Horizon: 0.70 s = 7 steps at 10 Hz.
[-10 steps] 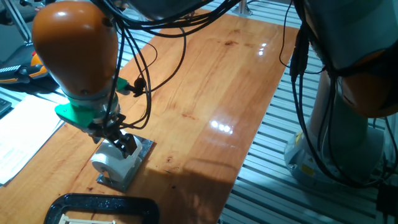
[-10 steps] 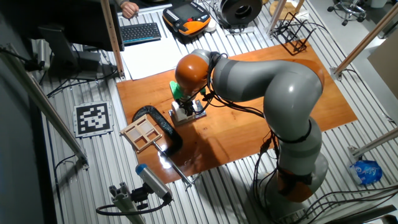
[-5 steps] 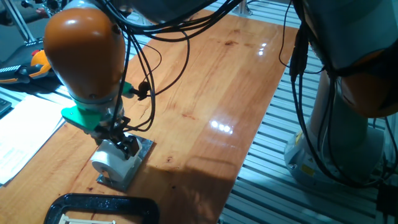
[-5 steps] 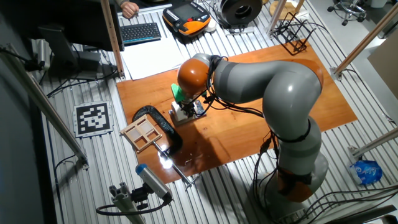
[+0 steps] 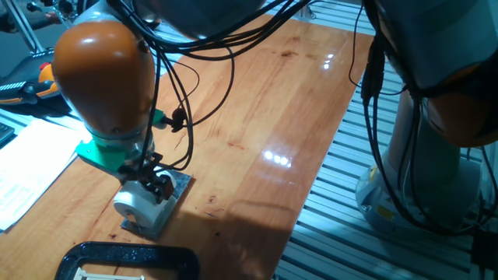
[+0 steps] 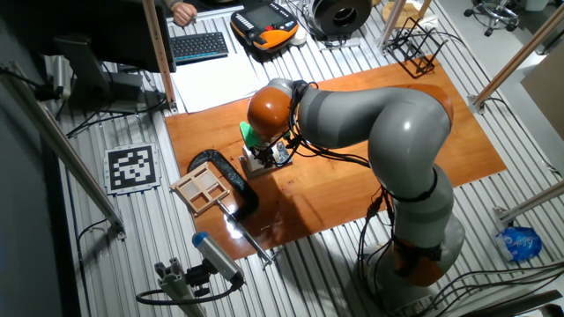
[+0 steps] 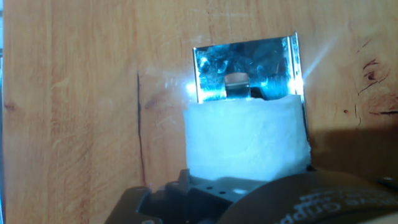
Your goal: Take the roll of paper down from the shelf
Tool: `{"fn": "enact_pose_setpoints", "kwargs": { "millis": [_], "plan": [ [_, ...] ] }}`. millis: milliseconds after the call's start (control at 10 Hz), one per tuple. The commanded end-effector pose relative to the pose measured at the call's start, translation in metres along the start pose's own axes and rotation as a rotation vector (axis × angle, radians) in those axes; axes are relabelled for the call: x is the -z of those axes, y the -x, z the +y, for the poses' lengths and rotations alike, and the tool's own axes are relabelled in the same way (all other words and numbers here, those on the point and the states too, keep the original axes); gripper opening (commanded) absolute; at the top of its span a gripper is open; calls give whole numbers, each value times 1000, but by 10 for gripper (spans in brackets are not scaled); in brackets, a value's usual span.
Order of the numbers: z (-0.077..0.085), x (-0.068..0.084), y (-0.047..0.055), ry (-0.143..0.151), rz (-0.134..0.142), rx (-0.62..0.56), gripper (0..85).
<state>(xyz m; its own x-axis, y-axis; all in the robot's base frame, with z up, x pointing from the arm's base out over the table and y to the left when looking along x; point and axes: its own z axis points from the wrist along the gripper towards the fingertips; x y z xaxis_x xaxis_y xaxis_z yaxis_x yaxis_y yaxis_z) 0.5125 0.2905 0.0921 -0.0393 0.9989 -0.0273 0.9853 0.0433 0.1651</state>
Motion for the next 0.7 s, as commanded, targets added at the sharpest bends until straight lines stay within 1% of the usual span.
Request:
{"fn": "enact_pose_setpoints", "kwargs": {
  "millis": [0, 100, 300, 400, 500, 600],
  "plan": [
    [0, 0, 0, -1, 0, 4, 680],
    [-1, -2, -1, 2, -13, 12, 680],
    [-2, -3, -1, -6, -14, 18, 680],
    [-2, -2, -1, -25, -17, 36, 510],
    [-1, 0, -1, -28, -12, 41, 340],
    [-1, 1, -1, -29, -14, 49, 170]
  ]
}}
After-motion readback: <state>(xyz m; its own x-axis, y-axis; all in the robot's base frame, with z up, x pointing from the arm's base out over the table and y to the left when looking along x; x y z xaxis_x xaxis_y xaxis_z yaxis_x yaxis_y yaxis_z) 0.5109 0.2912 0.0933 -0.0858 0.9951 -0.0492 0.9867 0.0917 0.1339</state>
